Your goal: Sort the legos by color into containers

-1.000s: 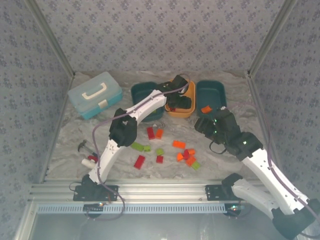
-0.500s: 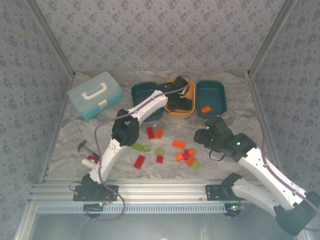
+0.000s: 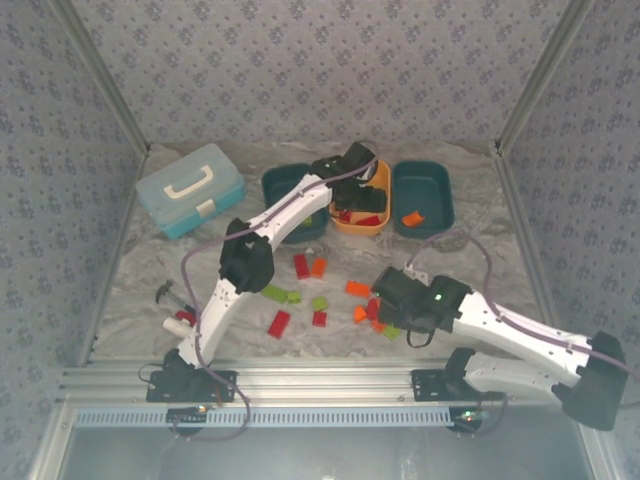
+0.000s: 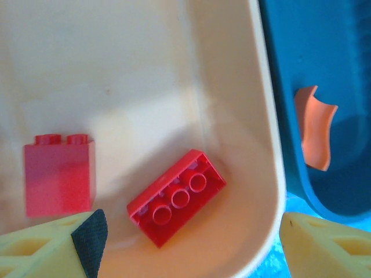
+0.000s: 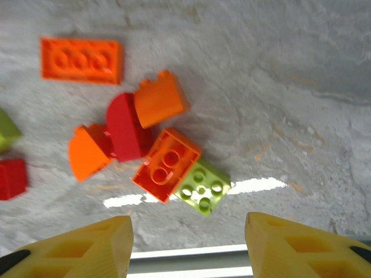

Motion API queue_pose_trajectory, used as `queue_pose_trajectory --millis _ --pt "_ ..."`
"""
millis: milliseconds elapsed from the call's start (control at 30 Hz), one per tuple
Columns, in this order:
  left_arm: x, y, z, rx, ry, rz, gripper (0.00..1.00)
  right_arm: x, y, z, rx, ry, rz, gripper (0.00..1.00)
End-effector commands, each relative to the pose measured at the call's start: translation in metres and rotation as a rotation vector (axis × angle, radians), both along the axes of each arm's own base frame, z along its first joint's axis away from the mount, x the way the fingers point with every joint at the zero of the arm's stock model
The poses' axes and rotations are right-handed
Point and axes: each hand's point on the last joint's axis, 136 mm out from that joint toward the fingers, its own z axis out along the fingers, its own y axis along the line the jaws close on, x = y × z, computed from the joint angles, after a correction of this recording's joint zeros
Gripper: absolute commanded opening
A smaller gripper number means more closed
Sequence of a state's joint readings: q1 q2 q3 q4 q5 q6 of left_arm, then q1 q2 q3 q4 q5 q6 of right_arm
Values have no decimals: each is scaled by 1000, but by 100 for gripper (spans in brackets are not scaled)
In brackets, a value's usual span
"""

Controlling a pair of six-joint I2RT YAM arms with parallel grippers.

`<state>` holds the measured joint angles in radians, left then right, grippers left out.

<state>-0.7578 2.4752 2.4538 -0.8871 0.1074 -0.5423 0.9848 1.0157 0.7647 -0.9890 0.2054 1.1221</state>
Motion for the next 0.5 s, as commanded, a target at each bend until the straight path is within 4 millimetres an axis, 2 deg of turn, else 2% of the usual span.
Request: queue_pose_trajectory --millis 0,67,167,300,333,467 --pt "-13 21 99 -83 -125 34 80 -19 -13 -17 -123 79 16 54" --pt "-23 37 117 -89 -149 53 81 -27 -11 -24 -150 103 56 54" --pt "-40 68 130 -108 -163 102 82 -33 0 -36 -124 137 115 55" --pt "-67 112 128 -142 -135 169 83 -35 9 -52 -118 178 162 61" --pt "-72 120 132 -166 -149 181 83 -35 10 -55 -121 186 172 61" --pt "-103 150 129 -171 -137 207 84 -34 13 -65 -120 214 182 61"
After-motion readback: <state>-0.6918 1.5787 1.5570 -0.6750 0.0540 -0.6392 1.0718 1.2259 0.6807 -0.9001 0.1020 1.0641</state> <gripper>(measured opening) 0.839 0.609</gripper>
